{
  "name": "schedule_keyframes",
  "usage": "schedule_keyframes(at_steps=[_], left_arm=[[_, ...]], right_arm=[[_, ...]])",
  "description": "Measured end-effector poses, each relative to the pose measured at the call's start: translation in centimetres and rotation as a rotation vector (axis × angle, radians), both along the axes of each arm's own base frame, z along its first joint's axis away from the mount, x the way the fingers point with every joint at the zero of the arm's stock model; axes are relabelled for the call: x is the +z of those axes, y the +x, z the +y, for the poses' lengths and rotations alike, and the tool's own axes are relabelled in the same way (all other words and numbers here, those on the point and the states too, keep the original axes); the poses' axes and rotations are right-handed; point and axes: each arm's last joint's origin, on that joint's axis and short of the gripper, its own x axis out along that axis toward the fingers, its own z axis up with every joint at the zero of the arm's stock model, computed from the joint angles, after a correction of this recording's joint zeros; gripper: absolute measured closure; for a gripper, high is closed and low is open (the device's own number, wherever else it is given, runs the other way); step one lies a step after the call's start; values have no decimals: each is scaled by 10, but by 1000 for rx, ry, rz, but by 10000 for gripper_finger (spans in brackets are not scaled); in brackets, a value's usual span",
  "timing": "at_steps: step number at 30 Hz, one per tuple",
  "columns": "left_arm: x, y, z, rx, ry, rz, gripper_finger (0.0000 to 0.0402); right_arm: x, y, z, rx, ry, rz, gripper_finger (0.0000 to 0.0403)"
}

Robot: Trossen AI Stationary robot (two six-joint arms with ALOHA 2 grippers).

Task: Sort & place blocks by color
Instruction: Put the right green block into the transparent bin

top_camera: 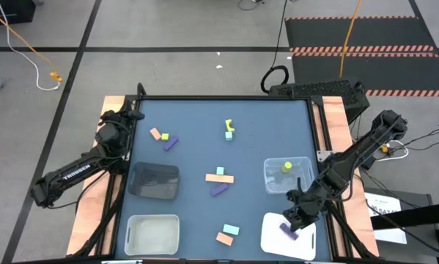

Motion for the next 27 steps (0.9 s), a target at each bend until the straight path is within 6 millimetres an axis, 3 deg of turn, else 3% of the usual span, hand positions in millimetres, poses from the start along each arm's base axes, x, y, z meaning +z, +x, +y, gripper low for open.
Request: schedule_keyframes(at_steps=[5, 9, 13, 17, 20, 23, 27], left_arm=[[0, 0, 0, 0, 0, 0, 392], [0, 0, 0, 0, 0, 0, 392], [0, 0, 0, 0, 0, 0, 392], [0, 0, 0, 0, 0, 0, 392], [0, 0, 0, 0, 0, 0, 392], [0, 0, 0, 0, 1, -1, 392], [0, 0, 0, 0, 0, -1, 392]], right_arm=[[7, 5, 4, 28, 43, -117, 151], [19, 18, 5, 11, -8, -446, 153], [31, 37, -7, -42, -224, -810, 159], [36, 52, -28, -35, -558, -1037, 161], [33, 62, -50, 4, -866, -1069, 161], [27, 74, -78, -71, -1138, -968, 161], [16, 93, -120, -182, -1306, -823, 161]])
